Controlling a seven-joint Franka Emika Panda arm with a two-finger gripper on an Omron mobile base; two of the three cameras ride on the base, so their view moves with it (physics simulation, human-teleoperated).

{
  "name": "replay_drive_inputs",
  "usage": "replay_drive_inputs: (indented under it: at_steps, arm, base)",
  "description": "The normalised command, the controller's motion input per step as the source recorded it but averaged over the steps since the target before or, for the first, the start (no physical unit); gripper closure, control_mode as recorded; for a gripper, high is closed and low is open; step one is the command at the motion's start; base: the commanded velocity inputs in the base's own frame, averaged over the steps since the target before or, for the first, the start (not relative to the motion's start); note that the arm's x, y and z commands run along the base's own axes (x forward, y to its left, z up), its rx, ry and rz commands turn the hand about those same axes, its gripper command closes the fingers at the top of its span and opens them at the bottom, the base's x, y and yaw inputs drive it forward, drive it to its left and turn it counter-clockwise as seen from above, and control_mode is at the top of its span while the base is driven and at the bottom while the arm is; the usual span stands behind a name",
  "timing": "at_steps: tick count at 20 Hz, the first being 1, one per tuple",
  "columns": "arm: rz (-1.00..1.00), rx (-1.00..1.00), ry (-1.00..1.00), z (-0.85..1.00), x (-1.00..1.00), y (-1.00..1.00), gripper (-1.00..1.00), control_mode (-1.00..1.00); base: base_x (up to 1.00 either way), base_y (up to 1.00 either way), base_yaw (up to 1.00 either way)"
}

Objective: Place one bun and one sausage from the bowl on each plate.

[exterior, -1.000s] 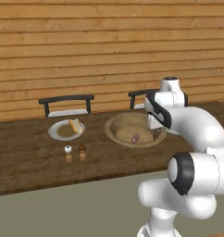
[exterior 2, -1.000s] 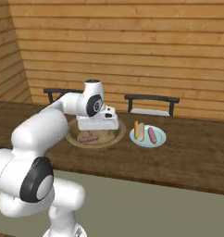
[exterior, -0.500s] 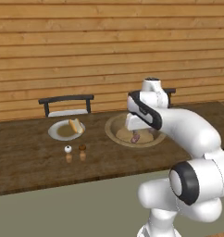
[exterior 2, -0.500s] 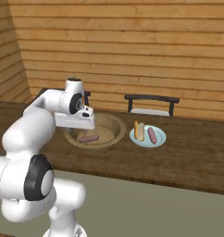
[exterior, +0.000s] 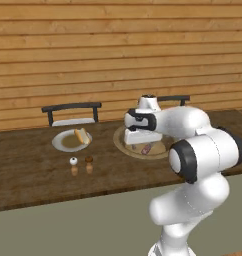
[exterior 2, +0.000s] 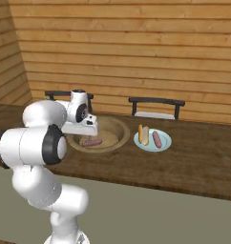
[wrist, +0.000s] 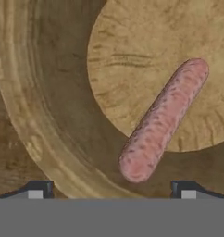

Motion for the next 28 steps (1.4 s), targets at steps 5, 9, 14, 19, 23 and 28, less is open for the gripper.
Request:
replay_drive_inputs:
  at_steps: [5,9,14,19,23,28]
  arm:
    - [-0.05,-0.01,0.12,-0.13,0.41,-0.11,-1.00,-1.00]
    - [-0.04,0.00,0.09,-0.13,0.00,-0.21,-1.00,-1.00]
    - [-0.02,0.00,0.10,-0.42,-0.02,-0.01,-1.00,-1.00]
    - [0.00,0.00,0.12,-0.40,-0.15,0.00,-1.00,-1.00]
    - [-0.01,0.00,0.10,-0.06,-0.03,0.00,-1.00,-1.00]
    - [0.00,0.00,0.11,-0.08,0.00,0.00,1.00,-1.00]
  base:
    - [0.00,0.00,0.00]
    - [0.00,0.00,0.00]
    - [0.00,0.00,0.00]
    - [0.00,0.00,0.00]
    - [0.00,0.00,0.00]
    - [0.00,0.00,0.00]
